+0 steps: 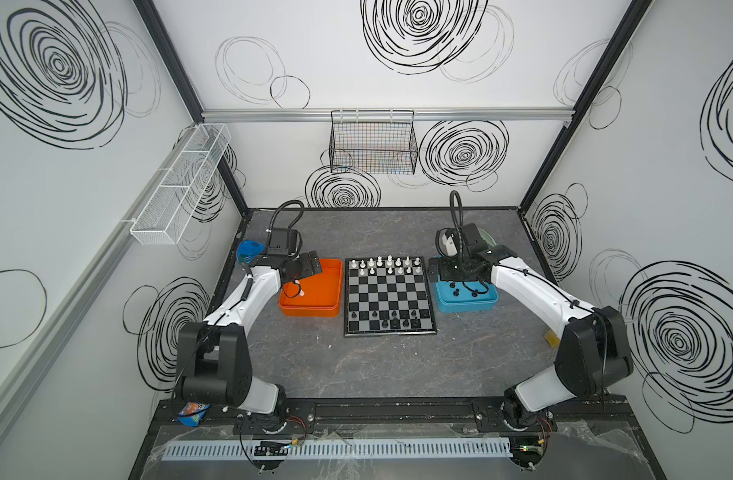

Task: Set up the chess pieces on the board
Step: 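Open and raise the right gripper while the left gripper lowers into the orange tray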

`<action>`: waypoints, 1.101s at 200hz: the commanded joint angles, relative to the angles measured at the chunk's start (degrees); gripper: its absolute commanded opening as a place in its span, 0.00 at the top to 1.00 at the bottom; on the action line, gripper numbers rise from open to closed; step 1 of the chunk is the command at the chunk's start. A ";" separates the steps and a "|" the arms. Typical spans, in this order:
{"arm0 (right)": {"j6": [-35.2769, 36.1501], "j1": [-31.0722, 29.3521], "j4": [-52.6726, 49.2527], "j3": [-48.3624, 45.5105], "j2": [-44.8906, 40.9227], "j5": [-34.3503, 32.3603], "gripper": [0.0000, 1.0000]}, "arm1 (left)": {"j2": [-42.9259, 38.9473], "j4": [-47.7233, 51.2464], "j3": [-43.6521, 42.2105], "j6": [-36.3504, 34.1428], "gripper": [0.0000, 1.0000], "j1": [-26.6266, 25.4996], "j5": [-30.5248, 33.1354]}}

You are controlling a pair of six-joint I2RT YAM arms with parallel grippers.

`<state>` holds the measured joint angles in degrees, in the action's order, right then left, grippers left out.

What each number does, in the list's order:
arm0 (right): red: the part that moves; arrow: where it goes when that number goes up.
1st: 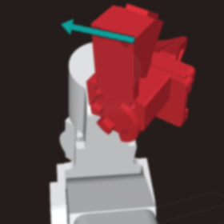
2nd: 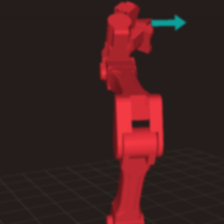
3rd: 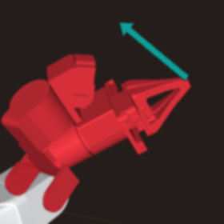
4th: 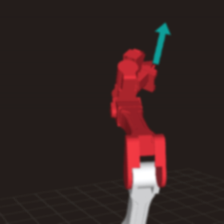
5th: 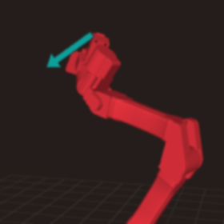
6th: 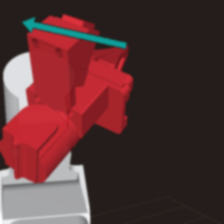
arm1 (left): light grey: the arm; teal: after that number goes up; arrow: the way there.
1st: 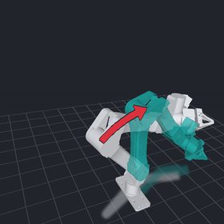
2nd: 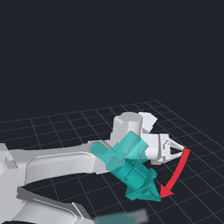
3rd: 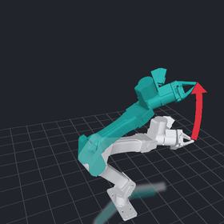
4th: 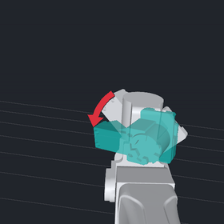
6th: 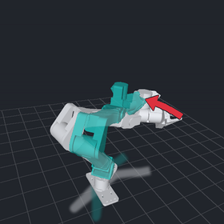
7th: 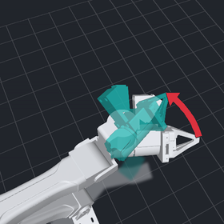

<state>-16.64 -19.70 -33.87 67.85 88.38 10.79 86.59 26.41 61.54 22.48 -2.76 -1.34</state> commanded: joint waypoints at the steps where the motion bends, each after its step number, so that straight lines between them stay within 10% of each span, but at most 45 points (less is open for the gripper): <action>1: 3.94 2.56 0.90 0.66 2.13 3.25 0.00 | 2.58 3.38 2.22 -0.62 0.03 0.20 2.75; 220: 6.38 8.10 1.96 -1.23 4.87 6.61 0.00 | 17.92 5.57 4.82 -4.63 0.57 -0.75 7.21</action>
<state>-11.25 -11.92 -32.12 67.24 92.75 17.72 103.59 31.64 65.80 18.24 -3.11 4.91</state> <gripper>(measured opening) 0.999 0.438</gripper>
